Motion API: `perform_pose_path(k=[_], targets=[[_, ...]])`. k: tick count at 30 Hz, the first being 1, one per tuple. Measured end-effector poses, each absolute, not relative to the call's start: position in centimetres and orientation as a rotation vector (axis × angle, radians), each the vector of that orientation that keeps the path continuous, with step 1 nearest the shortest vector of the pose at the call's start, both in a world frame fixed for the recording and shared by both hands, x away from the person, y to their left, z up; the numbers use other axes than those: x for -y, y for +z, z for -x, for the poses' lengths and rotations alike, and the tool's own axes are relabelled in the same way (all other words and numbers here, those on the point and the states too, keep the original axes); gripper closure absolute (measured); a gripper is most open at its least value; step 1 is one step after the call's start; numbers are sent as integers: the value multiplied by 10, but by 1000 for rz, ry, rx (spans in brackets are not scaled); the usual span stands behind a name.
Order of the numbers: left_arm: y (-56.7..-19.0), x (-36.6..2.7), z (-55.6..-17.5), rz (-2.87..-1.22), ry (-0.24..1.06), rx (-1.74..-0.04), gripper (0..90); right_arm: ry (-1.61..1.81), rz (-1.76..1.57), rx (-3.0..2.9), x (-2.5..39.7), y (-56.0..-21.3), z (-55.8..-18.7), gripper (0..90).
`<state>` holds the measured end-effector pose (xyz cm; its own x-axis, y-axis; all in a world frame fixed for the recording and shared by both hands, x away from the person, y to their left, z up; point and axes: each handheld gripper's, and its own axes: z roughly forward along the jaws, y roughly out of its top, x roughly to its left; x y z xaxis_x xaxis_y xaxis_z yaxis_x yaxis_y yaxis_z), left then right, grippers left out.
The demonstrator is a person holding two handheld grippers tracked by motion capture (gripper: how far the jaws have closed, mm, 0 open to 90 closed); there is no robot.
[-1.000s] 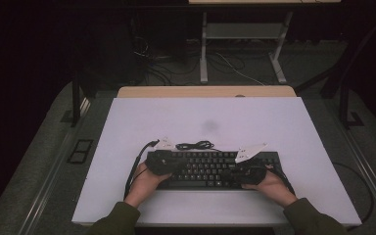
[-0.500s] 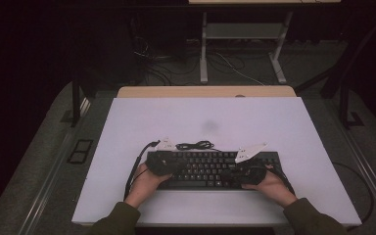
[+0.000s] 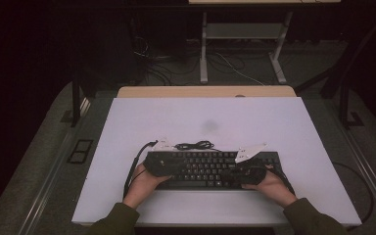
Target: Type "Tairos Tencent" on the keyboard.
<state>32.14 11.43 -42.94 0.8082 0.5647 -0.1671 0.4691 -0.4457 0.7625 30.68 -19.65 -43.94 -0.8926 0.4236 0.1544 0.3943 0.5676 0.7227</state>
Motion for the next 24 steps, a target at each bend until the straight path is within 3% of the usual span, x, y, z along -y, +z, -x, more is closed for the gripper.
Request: perform_pose_path(k=[3, 14, 15, 24], targets=[[-429, -118, -321, -2117, 146, -756, 589, 1253, -719, -2749, 197, -439, -307, 895], [-428, -129, -315, -2087, 192, -748, 323, 1253, -719, -2749, 196, -439, -307, 896], [-428, -131, -314, -2087, 208, -749, 227, 1253, -717, -2749, 196, -439, -307, 895], [-430, -135, -311, -2066, 228, -765, 151, 1280, -719, -2723, 198, -436, -307, 895]])
